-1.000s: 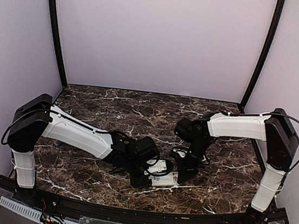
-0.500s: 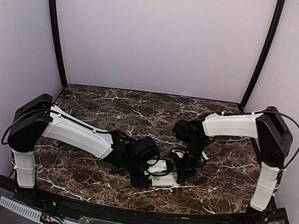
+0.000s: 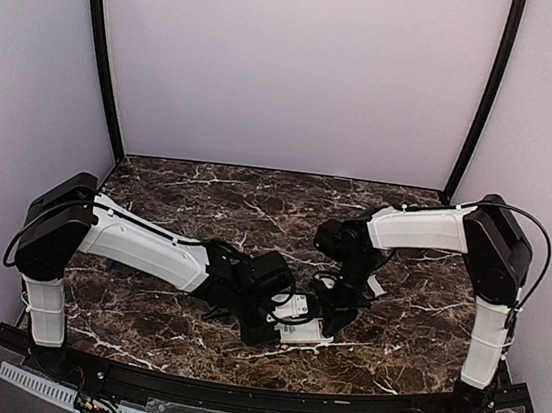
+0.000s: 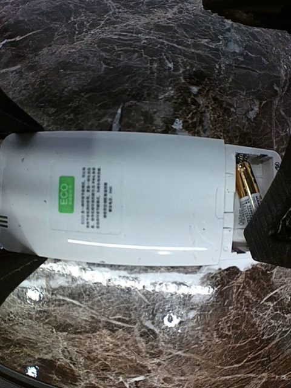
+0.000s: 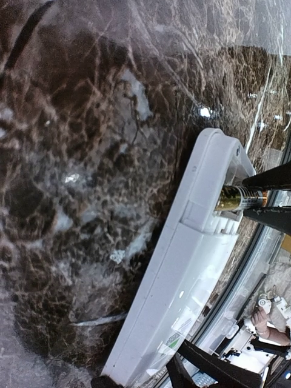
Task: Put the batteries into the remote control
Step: Load the remote control without batteries onto the remote control without the battery cover, then pick up the battery from the corner of the board.
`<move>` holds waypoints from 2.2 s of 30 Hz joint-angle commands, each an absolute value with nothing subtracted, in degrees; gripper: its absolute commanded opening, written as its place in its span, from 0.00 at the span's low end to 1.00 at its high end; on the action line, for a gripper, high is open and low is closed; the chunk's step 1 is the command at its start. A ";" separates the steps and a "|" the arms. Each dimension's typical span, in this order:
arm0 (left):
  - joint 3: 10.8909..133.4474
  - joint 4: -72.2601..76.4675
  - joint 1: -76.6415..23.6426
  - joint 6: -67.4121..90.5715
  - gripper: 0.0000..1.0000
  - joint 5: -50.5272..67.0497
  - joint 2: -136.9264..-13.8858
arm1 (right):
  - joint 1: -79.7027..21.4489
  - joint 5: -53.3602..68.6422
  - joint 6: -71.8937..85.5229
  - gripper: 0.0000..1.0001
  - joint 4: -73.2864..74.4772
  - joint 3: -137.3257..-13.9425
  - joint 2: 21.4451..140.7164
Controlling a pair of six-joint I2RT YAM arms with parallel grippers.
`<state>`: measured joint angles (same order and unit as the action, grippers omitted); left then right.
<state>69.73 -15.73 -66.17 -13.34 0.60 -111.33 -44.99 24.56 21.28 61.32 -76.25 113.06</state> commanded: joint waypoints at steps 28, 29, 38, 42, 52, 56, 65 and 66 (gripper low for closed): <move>68.04 -16.55 -66.36 -14.25 0.41 0.81 -112.79 | -46.85 18.18 30.98 0.00 46.17 -74.19 107.08; 68.03 -16.58 -66.36 -14.24 0.41 0.66 -112.78 | -46.85 18.25 31.01 0.00 46.62 -74.30 106.37; 68.02 -16.93 -66.28 -13.80 0.44 0.62 -112.90 | -46.85 18.08 31.50 0.00 49.97 -71.38 102.20; 68.24 -17.28 -66.14 -13.63 0.48 0.67 -113.16 | -46.85 19.21 32.37 0.05 48.77 -68.01 101.20; 68.76 -17.97 -65.79 -13.13 0.58 0.89 -113.54 | -47.15 20.85 32.31 0.07 45.59 -65.21 103.66; 68.73 -17.96 -65.74 -12.95 0.58 0.83 -113.60 | -47.61 21.76 32.93 0.06 44.03 -64.06 103.96; 69.06 -18.47 -65.46 -12.79 0.59 1.20 -113.51 | -47.79 21.66 33.35 0.00 41.53 -61.82 105.59; 69.20 -18.72 -65.38 -12.71 0.59 1.31 -113.41 | -47.81 21.70 33.27 0.00 41.54 -62.01 105.64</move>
<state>69.60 -15.38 -65.78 -12.75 1.93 -111.50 -47.03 21.37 32.86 44.75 -63.81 103.18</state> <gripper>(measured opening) 0.589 0.004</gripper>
